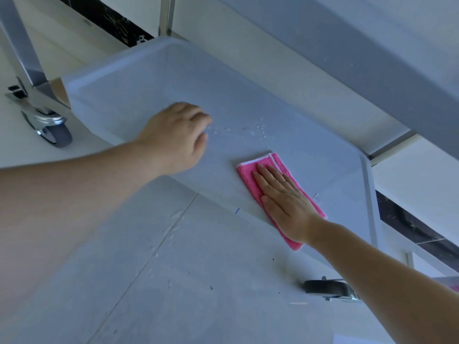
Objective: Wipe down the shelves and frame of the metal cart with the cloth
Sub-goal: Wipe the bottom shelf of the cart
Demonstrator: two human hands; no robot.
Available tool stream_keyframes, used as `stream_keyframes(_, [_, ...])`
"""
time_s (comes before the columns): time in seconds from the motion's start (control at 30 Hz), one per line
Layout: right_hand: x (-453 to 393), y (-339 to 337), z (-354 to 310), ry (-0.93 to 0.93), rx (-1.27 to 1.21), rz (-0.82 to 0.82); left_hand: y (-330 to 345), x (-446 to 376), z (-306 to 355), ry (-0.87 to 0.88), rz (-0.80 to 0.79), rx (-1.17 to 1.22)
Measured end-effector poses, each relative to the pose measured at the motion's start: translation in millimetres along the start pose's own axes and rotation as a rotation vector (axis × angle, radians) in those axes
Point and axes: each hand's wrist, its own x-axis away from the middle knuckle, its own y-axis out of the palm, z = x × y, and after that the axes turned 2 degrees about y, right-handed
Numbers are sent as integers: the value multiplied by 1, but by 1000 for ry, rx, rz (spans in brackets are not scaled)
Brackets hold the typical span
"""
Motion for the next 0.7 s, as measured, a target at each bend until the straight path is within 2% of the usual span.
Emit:
stream_keyframes(0.17, [1,-1,0,5,3,-3,4,4,-23,40,-71,-87])
stream_keyframes(0.3, [2,-3,-1,-1,-32,4,10,5,-28,-14,-89,-12])
stream_keyframes(0.47, [13,0,12,12,-44,26,12,7,-30,4,-114,-2])
stream_keyframes(0.7, [12,2,63,170,-28,122,11,6,-29,10,-127,5])
